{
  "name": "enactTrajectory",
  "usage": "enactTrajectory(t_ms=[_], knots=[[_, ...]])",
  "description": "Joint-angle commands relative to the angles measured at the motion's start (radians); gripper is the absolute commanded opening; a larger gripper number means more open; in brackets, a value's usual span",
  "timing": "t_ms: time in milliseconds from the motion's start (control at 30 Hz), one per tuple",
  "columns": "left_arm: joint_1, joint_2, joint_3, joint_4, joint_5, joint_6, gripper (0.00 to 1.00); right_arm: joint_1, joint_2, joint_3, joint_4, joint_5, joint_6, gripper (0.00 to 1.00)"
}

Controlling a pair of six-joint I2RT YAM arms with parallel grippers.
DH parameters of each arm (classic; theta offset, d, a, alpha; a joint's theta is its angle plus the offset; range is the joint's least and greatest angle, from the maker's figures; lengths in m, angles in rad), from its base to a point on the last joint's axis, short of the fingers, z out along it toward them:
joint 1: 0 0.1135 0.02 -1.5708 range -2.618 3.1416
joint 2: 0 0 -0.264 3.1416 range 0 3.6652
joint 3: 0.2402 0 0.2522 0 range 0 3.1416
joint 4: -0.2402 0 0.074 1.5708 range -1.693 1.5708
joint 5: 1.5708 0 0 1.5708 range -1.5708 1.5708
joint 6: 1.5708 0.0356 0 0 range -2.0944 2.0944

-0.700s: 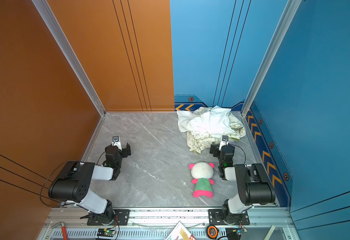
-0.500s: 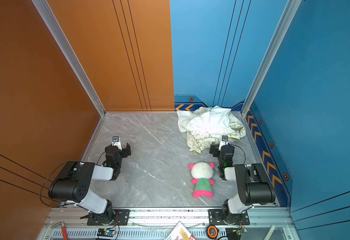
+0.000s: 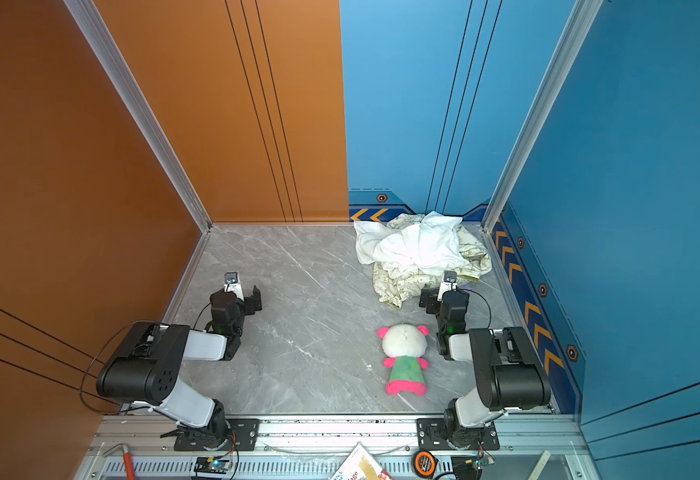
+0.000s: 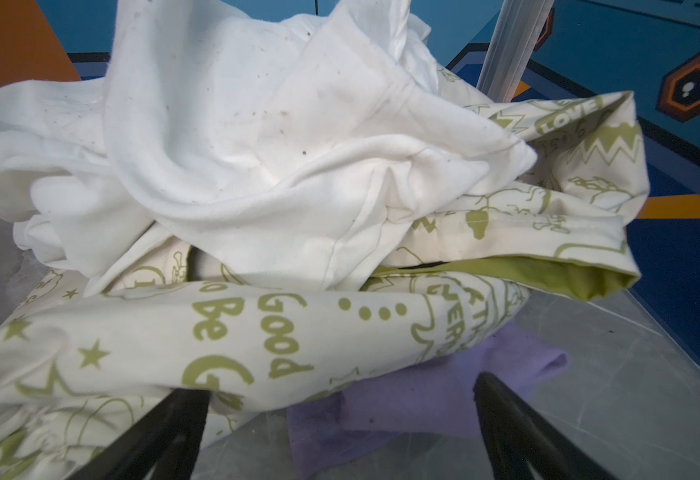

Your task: Pick out a specific cloth from the pile

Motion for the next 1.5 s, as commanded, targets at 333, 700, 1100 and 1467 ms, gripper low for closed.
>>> enactTrajectory(t_ms=[333,700,1100,1467], knots=[[0.012,-0.012,0.009,-0.016,0.045,-0.011,0.98,-0.013,0.005,0.017,-0.009,-0.020,0.017,1.00],[0.033,-0.022,0.000,-0.015,0.061,-0.040,0.98,-0.006,-0.269,0.057,-0.344,0.041,0.081,1.00],[0.041,-0.471,0.178,-0.586,0.434,0.077,0.98,-0.140,-0.391,0.097,-0.577,-0.055,0.394,1.00],[0.044,-0.572,0.094,-0.504,0.576,0.021,0.98,-0.333,-0.166,0.113,-0.436,-0.376,0.741,0.77]])
